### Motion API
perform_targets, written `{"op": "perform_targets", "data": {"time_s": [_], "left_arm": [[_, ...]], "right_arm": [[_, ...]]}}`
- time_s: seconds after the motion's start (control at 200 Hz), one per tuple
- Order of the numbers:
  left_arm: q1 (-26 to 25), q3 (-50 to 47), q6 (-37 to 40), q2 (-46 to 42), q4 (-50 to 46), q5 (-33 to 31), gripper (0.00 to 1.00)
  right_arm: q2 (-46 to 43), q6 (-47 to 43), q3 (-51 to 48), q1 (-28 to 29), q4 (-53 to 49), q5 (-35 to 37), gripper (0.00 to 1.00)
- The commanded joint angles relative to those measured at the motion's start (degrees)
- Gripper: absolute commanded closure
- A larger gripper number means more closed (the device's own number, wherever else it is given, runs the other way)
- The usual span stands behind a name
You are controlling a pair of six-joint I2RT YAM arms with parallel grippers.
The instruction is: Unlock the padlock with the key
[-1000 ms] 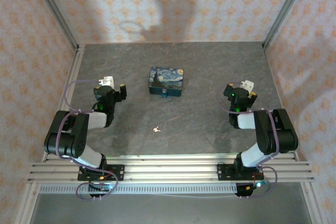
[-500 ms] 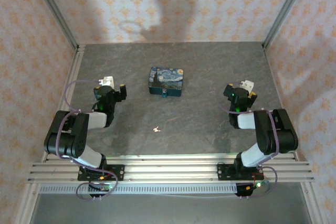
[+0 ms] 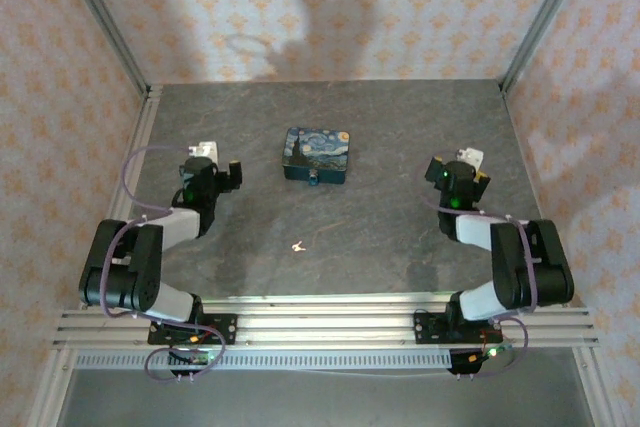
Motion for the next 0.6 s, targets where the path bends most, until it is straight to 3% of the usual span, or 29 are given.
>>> {"op": "perform_targets", "data": {"time_s": [0.0,0.145,0.355,0.596], "left_arm": [[0.4,8.5,-1.1,-1.7,-16.9,6.4,0.11],[-0.9,17.9,-5.2,0.5,-28.0,13.3,0.15],[-3.0,30.3,-13.7,8.3,-36.7,28.3,0.31],[-7.8,37.9,-15.7,16.4,-39.4,32.3,0.41]], "right_arm": [[-3.2,6.1,10.5,-0.4,-21.6,-1.8,0.07],[-1.5,18.7,19.7,0.7,-35.6,-7.0,0.24],[5.0,26.8,29.2,11.8,-40.3,-11.3,0.28],[20.3,30.2,43.0,21.0,-45.7,-22.0,0.34]]}}
